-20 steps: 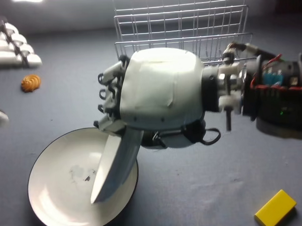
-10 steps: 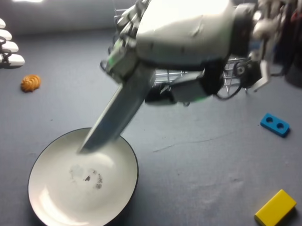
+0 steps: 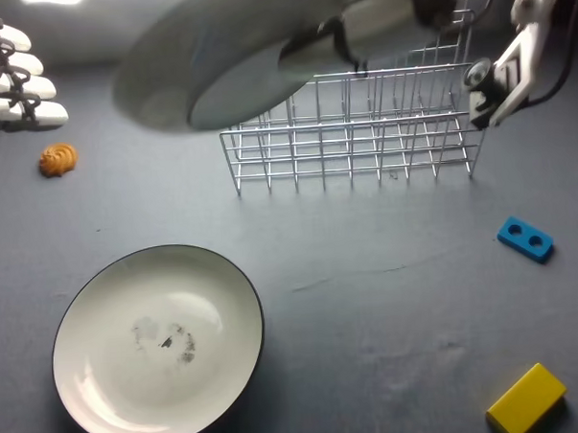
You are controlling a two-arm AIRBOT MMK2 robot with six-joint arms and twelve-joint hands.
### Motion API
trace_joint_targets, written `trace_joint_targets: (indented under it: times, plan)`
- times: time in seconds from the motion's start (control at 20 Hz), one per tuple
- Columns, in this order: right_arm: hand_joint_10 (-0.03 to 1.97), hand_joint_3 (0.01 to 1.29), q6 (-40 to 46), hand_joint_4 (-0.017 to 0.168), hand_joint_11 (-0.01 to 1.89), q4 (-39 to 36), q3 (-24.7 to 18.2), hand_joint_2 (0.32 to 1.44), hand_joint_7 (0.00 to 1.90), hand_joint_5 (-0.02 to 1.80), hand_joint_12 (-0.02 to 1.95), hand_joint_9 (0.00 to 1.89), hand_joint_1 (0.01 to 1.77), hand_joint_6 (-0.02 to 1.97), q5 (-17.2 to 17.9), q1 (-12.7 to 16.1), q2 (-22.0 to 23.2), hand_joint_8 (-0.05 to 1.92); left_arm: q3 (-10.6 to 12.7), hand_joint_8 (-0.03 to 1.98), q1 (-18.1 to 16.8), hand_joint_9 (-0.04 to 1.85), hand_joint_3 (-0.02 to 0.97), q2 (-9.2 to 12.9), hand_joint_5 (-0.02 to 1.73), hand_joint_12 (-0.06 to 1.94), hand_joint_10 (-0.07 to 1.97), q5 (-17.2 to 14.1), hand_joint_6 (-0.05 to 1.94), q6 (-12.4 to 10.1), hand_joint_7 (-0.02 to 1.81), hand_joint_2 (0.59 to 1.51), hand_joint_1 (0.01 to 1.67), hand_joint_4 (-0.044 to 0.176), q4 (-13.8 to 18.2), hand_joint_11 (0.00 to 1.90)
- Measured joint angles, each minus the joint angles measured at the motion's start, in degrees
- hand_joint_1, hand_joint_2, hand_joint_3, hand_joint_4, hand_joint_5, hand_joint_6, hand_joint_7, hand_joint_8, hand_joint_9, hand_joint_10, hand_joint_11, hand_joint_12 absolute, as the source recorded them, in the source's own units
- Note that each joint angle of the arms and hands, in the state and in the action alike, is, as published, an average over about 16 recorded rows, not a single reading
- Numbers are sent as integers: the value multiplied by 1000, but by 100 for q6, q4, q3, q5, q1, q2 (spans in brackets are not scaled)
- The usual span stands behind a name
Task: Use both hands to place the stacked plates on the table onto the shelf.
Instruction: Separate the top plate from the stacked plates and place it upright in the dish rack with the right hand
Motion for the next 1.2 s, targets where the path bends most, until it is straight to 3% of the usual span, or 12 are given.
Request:
trace_joint_targets:
  times: [0.5,1.2]
  plan:
    - [836,10,722,11,580,490,757,1077,859,802,1466,815,1155,1254,-406,193,-79,1163,14,-3,-171,167,16,-88,185,354,13,-230,10,1,193,1135,13,8,324,16]
    - [788,11,583,10,586,611,1462,1077,869,809,1461,820,1161,1198,-468,-86,-436,1134,134,-3,-128,158,15,-141,176,353,12,-431,10,0,185,1145,13,8,456,17]
